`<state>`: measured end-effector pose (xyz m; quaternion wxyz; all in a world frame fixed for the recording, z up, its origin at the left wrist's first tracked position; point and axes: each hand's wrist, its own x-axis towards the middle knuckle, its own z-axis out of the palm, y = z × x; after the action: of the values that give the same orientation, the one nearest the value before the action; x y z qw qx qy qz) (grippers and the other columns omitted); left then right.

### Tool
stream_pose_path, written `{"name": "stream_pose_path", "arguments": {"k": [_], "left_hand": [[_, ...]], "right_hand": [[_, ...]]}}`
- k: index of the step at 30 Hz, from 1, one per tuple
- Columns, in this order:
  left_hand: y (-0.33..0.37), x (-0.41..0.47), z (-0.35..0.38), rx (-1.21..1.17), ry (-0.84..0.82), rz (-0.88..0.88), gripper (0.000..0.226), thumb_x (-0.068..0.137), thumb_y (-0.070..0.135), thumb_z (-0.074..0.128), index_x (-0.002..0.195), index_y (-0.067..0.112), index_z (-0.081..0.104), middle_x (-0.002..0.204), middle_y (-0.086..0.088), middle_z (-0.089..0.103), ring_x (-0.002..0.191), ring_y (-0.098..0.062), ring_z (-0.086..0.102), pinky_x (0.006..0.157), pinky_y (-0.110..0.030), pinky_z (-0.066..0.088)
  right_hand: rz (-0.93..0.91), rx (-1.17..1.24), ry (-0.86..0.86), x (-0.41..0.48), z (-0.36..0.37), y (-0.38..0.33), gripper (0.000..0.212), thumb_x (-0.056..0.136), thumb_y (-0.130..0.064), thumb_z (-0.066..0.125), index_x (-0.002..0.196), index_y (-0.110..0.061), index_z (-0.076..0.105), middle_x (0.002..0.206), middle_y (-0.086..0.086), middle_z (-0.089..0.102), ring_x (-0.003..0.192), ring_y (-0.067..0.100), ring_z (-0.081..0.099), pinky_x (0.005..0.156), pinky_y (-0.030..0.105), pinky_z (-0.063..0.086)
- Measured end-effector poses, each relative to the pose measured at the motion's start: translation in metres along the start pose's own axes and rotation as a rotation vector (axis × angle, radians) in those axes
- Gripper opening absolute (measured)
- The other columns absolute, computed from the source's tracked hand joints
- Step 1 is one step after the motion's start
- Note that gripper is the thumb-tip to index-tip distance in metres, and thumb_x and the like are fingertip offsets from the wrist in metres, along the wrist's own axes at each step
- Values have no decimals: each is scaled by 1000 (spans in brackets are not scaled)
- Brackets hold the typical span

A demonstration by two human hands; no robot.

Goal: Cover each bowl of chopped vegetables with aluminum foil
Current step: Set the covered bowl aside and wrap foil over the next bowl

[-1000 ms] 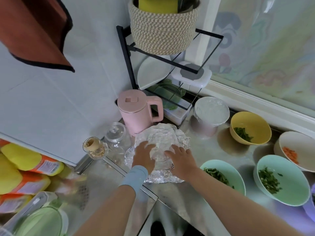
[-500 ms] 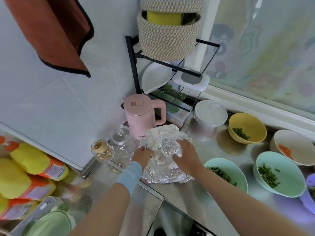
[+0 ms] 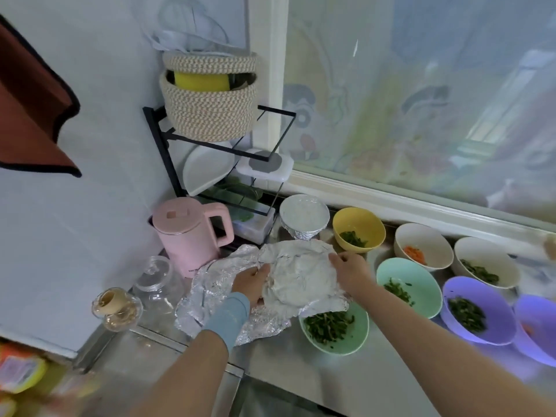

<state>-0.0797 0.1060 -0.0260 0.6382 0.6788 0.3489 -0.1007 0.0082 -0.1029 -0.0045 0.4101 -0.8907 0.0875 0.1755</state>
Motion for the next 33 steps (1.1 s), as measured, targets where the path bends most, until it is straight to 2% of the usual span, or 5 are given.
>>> {"name": "stream_pose_path", "arguments": {"k": [11,21,24,28,33], "left_hand": [[-30,-1,82,605,-14,72,35,94,33,53,68,17,37,64,0,41,58,-16,38,54,-29,30],[-45,0,91,420,105,20,29,102,23,42,75,13,42,69,-2,43,60,-14,38,55,-30,29],[-45,-1,95,387,201,41,11,98,18,52,108,14,52,93,-2,56,79,-16,53,71,-30,42],[-40,-1,111,776,319,704,49,79,-14,58,121,10,58,122,-8,54,115,-24,50,96,-36,46],[-57,10,138,1281,0,791,61,101,33,39,155,12,17,164,-5,6,151,-27,6,122,-45,13]], "right_hand": [[69,-270,91,0,-21,106,25,100,-33,40,100,-13,56,90,5,57,88,28,58,72,32,42],[140,-166,168,9,1,116,23,103,-34,33,96,-18,49,101,13,63,94,34,58,73,35,36],[136,-181,181,12,3,116,28,103,-36,33,100,-16,53,100,13,64,95,35,59,72,35,36],[104,-215,191,12,4,116,28,104,-36,33,96,-15,50,96,13,64,91,35,61,69,35,37],[118,-134,181,14,4,116,16,100,-27,38,102,-18,52,103,10,65,85,30,55,74,36,42]]}}
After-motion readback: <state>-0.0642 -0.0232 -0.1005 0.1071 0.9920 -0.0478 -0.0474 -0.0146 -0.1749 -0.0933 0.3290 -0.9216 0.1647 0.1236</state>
